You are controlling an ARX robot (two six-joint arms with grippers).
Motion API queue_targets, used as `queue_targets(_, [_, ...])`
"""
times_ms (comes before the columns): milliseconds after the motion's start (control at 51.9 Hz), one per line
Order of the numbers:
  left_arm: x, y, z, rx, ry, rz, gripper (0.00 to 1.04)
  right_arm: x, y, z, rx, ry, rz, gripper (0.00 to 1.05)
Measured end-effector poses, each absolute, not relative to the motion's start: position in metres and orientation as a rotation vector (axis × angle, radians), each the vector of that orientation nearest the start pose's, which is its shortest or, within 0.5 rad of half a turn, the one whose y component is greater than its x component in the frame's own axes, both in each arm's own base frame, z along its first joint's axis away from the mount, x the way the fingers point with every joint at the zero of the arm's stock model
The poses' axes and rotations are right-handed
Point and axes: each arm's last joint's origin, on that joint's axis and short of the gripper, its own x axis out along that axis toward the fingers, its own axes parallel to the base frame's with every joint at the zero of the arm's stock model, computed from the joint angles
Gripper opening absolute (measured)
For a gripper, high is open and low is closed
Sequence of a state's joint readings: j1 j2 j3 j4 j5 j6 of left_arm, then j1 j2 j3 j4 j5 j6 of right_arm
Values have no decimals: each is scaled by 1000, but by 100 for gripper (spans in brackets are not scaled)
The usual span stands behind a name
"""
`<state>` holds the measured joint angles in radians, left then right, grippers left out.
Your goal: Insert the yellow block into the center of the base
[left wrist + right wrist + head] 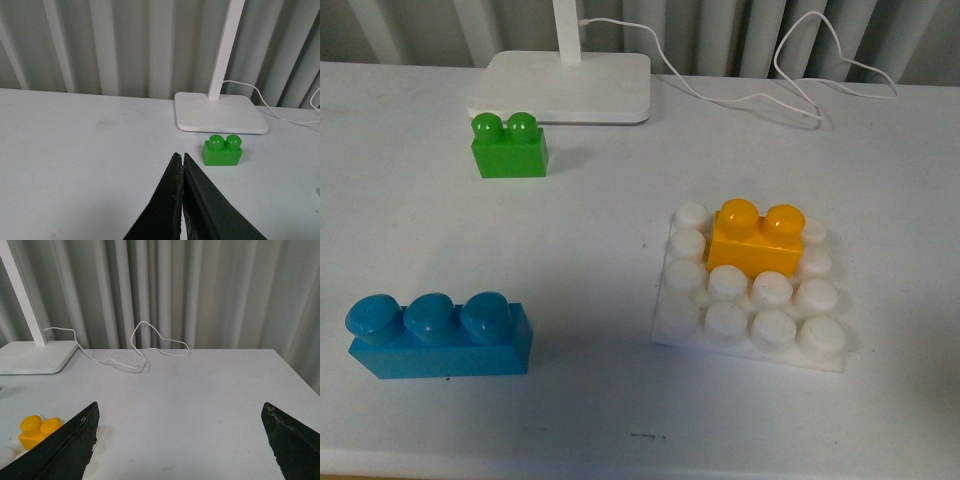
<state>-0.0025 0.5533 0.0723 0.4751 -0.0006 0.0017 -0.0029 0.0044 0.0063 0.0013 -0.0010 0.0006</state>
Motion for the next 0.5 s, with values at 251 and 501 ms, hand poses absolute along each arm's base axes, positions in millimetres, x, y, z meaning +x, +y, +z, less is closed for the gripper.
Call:
queue_targets(251, [128, 0, 176, 2, 3, -2, 4, 98, 0, 165, 1, -3, -2, 95])
queue_targets(501, [120, 0, 170, -1, -14, -2, 4, 98, 0, 165, 1, -3, -2, 95])
